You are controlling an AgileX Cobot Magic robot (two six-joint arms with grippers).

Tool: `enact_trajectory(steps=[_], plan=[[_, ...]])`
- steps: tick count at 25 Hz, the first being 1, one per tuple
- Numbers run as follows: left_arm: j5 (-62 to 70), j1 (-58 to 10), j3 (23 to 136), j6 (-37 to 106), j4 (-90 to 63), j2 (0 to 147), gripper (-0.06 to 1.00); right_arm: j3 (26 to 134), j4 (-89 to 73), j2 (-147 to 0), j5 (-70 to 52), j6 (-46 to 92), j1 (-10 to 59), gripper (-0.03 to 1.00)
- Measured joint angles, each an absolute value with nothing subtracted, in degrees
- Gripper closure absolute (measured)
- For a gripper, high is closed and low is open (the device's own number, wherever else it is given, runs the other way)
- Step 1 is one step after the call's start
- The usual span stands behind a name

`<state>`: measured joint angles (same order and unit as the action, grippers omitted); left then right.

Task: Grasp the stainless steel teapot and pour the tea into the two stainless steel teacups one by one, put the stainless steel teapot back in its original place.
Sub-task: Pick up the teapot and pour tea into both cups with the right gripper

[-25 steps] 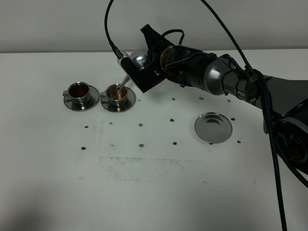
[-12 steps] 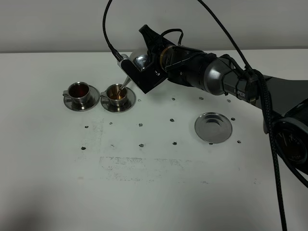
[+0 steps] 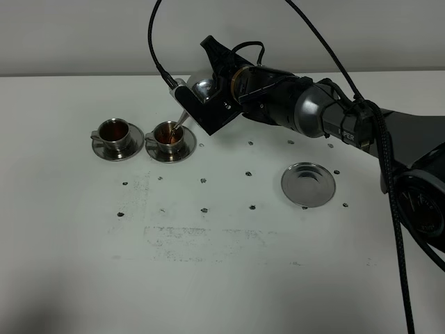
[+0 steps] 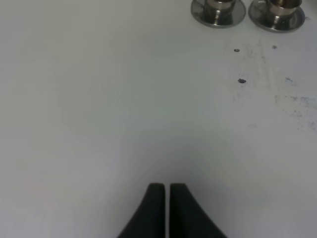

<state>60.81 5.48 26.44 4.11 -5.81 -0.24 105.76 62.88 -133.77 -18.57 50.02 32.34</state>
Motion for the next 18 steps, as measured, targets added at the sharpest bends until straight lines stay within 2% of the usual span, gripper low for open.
enact_trajectory(steps=[18], plan=[[60.81, 5.48, 26.44, 4.11, -5.81, -0.24, 0.89, 105.76, 64.06, -133.77, -18.51, 50.09, 32.34, 0.79]])
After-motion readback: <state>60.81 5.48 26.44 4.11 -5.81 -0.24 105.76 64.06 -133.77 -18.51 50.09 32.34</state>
